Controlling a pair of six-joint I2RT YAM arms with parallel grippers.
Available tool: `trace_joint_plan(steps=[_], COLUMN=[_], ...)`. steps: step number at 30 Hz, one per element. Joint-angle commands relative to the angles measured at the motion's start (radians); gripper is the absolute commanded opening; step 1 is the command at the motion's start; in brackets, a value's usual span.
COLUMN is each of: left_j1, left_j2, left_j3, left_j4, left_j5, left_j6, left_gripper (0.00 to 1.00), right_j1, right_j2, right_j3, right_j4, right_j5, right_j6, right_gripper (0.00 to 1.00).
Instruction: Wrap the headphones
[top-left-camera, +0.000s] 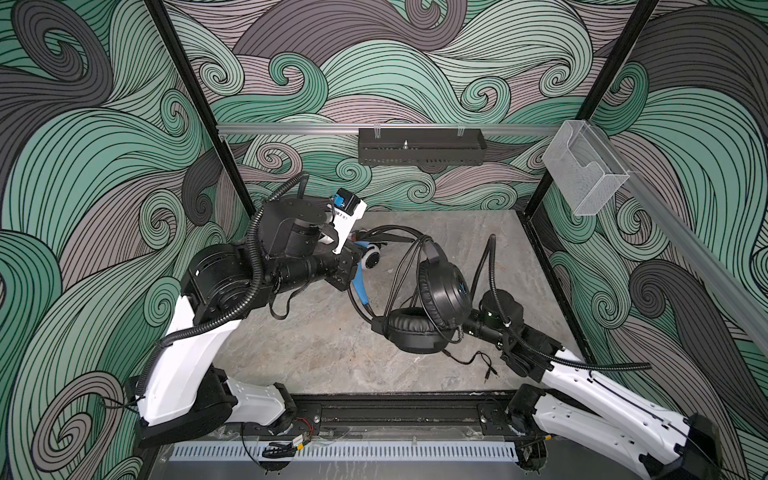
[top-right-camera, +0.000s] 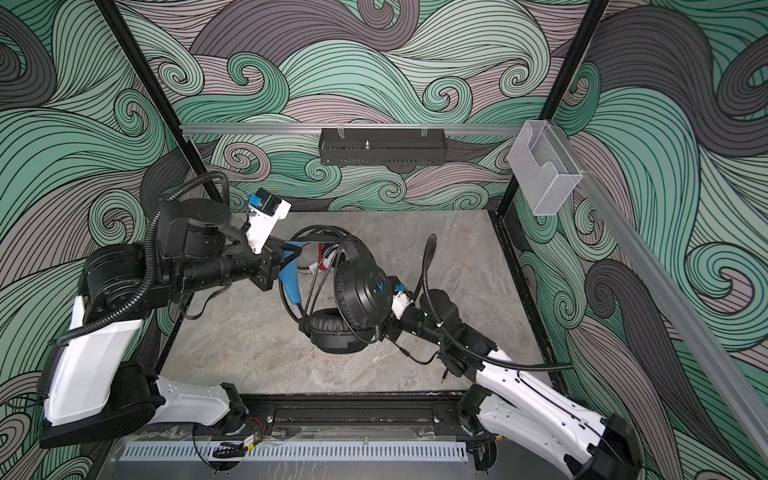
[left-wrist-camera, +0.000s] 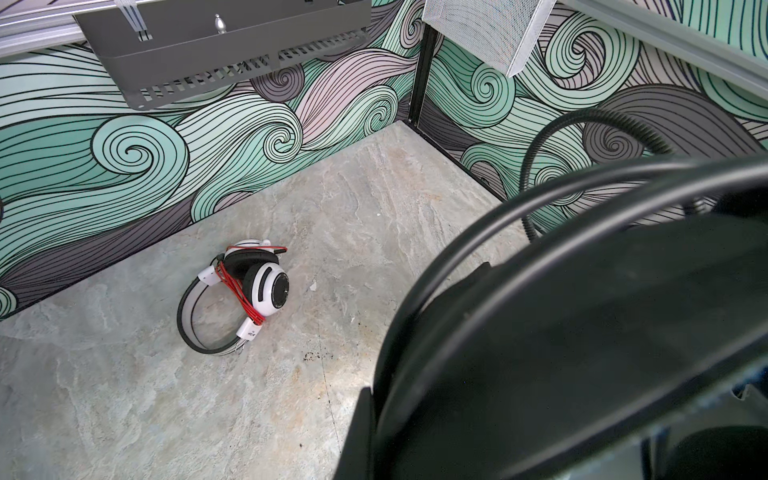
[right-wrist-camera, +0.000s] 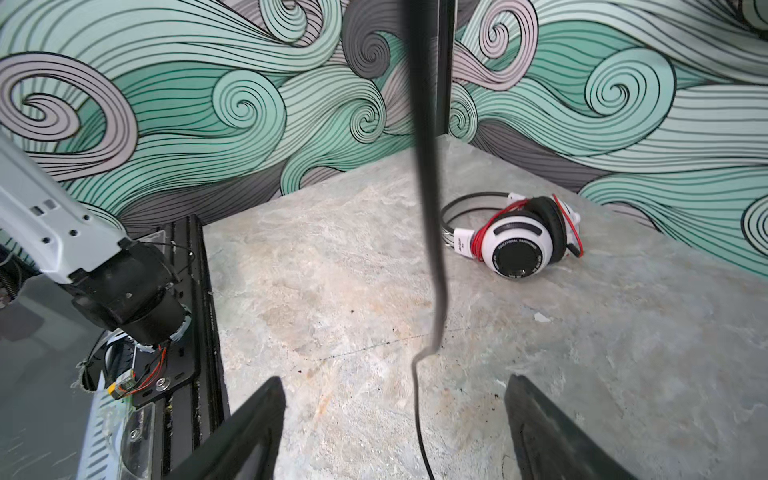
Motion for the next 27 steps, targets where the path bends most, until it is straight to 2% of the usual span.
trace_joint_plan(steps=[1,8,13,18,27], left_j1=[-0.004,-0.005,-0.004,-0.003,0.016], left_j2=[-0.004,0.005,0.012,0.021,0.058], left_j3=[0.038,0.045,0.060,0.094,0.160], left_j4=[0.063,0.081,0.098,0.096,0.060], left_j5=[0.035,0.051,0.061,0.046,0.036], left_j6=[-0.056,-0.064,-0.077,-0.092,-0.119], left_gripper=[0.00,0.00,0.00,0.00,0.00], right_j1=[-0.008,-0.016,-0.025,-0.048,-0.062], right_j2=[0.049,0.200,0.287,0.332,0.312], right_j3=[0.023,0.065,0.071,0.031,-0.075], right_j4=[0.145,0.267,0.338,0.417,0.472], right_j5=[0.029,-0.033,-0.058,-0.089,-0.094], right_j6=[0.048,0.086,0.126,0.173,0.217], right_gripper=[0.84,0.82,0.77,0.65,0.47])
